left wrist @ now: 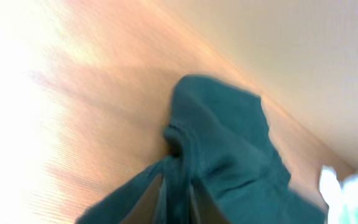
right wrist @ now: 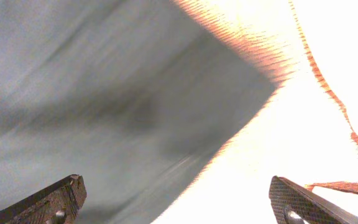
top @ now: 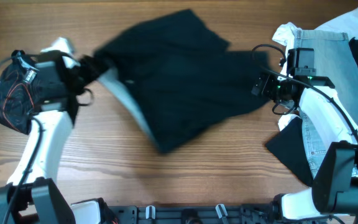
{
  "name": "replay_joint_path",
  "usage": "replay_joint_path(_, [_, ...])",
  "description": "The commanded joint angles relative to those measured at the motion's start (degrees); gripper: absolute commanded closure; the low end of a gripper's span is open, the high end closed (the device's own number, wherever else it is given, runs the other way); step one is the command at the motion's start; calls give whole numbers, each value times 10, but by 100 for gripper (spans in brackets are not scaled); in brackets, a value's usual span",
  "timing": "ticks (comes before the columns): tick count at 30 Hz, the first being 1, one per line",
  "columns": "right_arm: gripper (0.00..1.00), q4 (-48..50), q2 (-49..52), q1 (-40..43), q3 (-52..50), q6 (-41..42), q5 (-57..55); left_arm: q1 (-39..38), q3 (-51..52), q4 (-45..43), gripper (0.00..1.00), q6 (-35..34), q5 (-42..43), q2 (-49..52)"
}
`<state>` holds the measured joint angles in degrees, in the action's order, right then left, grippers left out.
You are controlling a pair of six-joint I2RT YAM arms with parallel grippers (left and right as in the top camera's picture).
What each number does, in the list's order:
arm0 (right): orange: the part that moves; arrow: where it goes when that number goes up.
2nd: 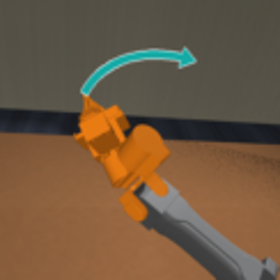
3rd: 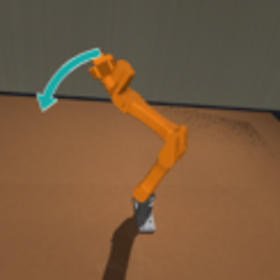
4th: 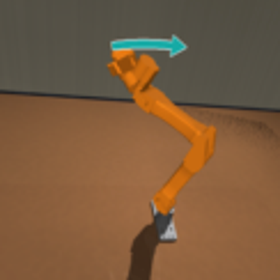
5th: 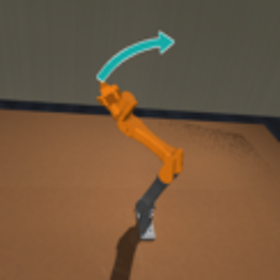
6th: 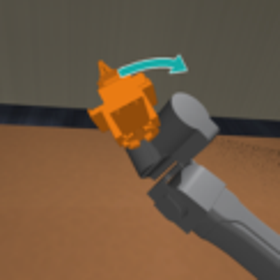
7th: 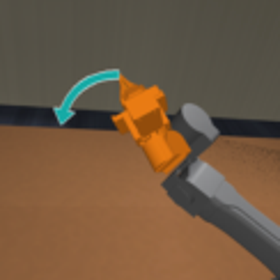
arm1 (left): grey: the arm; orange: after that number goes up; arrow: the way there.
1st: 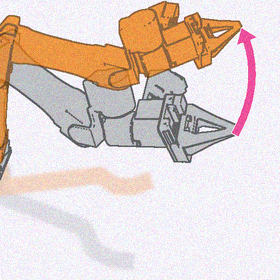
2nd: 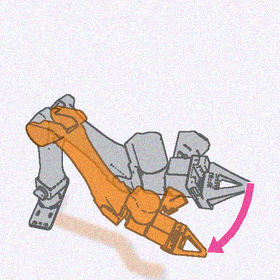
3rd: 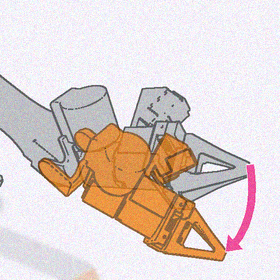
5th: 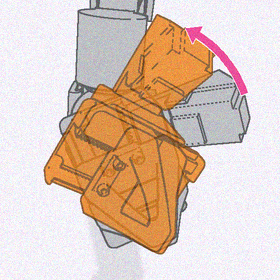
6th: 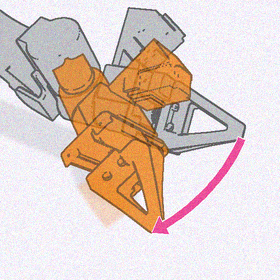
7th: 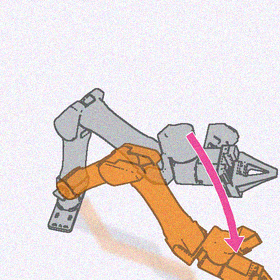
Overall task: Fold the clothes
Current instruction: 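Grasp the garment's left edge with the left gripper and spread it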
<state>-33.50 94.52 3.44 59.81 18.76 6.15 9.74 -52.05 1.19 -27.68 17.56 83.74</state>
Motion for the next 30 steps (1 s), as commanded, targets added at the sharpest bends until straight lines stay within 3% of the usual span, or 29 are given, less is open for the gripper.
replay_joint_path(1, [0,-2,-2,2,6,-8,3,33,-7,25,0,20,-5,-4])
replay_joint_path(2, [0,-3,-2,2,6,-8,12,32,-7,56,0,20,5,-4])
replay_joint_path(5, [0,-22,-2,2,6,-39,117,9,-7,267,0,19,37,-4])
replay_joint_path(8, [0,-66,-2,2,3,-30,126,-21,-4,438,0,17,37,-4])
replay_joint_path(11, [3,-49,-2,2,-13,18,126,-63,6,517,0,-4,46,-4])
replay_joint_path(14, [8,-12,-2,1,-33,72,136,-113,19,542,0,-52,50,-4])
replay_joint_path(20, [9,0,-2,-2,-40,82,147,-195,81,536,0,-192,58,-4])
replay_joint_path(22, [8,1,-2,-2,-40,82,145,-203,102,524,0,-275,58,-4])
replay_joint_path(26, [7,0,-2,-2,-40,82,145,-203,102,497,0,-376,48,-4])
replay_joint_path(30, [5,1,-2,-2,-40,82,145,-214,111,466,1,-495,-35,-4])
